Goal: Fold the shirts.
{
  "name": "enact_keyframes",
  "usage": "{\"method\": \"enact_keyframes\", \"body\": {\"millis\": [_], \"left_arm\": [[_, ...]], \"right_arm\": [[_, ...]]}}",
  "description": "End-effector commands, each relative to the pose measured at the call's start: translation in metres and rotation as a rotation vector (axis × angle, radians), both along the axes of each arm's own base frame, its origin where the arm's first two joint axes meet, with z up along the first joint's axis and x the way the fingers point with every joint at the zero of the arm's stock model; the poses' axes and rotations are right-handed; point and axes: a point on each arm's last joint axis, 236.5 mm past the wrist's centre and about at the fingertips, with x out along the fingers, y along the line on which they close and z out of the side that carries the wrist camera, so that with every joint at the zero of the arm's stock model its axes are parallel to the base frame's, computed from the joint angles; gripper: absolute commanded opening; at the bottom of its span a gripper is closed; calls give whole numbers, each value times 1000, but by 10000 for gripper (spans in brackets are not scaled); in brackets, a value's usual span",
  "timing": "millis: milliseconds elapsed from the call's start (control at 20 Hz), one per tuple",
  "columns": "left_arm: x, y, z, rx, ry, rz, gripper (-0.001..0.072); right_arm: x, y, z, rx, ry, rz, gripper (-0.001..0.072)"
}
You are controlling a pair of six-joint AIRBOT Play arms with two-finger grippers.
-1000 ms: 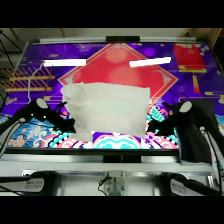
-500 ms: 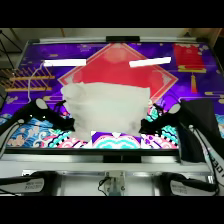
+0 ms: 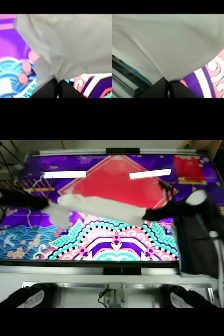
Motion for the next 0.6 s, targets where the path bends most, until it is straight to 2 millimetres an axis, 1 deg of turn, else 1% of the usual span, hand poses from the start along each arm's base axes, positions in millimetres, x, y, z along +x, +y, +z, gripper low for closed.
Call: {"method": "enact_keyframes", "body": {"millis": [0, 50, 100, 150, 200, 250, 300, 350, 400, 450, 500, 550], "left_arm": [[-42, 7, 248, 85, -664, -36, 35], [-69, 10, 308, 88, -842, -22, 36], [-100, 12, 360, 78, -1000, -5, 35], [-127, 11, 391, 61, -1097, -4, 36], [-149, 5, 409, 31, -1154, -21, 36], [-163, -1, 416, 1, -1179, -42, 35], [-175, -6, 419, -24, -1195, -62, 35], [-182, -7, 422, -27, -1207, -64, 36], [-185, -2, 422, -6, -1210, -49, 36], [-181, 7, 417, 37, -1192, -20, 36], [-174, 15, 410, 76, -1168, 6, 35], [-167, 23, 403, 111, -1146, 31, 35]], "right_arm": [[16, -35, 218, -146, -678, -49, 64], [4, -46, 287, -163, -887, -116, 65], [-20, -51, 351, -139, -1073, -171, 65], [-47, -54, 396, -117, -1207, -207, 65], [-70, -55, 422, -96, -1282, -222, 65], [-90, -55, 435, -87, -1324, -228, 65], [-104, -55, 440, -80, -1339, -230, 65], [-113, -54, 439, -82, -1334, -225, 65], [-117, -57, 433, -105, -1312, -227, 65], [-115, -61, 423, -131, -1271, -229, 65], [-112, -66, 410, -163, -1218, -238, 65], [-104, -72, 392, -208, -1153, -236, 65]]}}
